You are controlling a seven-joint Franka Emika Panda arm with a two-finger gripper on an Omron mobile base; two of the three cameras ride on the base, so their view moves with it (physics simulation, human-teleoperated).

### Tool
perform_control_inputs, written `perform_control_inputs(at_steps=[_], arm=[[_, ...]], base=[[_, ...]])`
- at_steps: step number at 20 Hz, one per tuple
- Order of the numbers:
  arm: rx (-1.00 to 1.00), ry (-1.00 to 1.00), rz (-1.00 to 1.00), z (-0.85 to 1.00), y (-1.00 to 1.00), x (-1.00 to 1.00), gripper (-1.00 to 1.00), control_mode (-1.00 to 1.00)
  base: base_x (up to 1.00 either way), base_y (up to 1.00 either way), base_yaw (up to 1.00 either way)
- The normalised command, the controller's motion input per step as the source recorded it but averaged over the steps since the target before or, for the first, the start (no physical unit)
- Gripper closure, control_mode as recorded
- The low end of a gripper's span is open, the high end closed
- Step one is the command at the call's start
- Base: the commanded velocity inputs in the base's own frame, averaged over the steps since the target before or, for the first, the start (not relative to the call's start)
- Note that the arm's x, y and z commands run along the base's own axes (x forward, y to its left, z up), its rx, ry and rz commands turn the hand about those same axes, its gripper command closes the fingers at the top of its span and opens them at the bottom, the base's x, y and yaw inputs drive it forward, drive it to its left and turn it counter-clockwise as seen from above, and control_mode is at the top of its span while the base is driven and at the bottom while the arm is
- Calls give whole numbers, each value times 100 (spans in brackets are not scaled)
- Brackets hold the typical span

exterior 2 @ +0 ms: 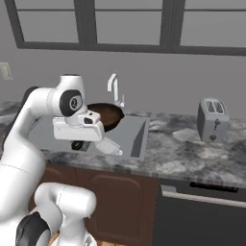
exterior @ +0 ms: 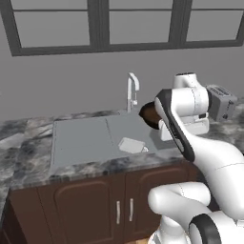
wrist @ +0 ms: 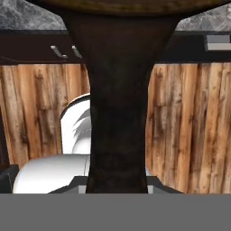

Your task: Pick the colander and pan and place them in the sink. Then turn on the water.

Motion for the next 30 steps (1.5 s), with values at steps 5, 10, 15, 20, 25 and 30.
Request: perform_control_inputs(at_steps=[5, 10, 15, 20, 25, 30], arm=[[0, 0, 0, 0, 0, 0, 100, 100], [0, 0, 0, 0, 0, 0, 100, 100], [0, 0, 0, 0, 0, 0, 100, 100], [0, 0, 0, 0, 0, 0, 100, 100], [0, 0, 0, 0, 0, 0, 100, 100], [0, 0, 0, 0, 0, 0, 100, 100]], base=[[29, 29, 0], [48, 13, 0], [38, 4, 0], [47, 1, 0], [56, 0, 0], [45, 0, 2]])
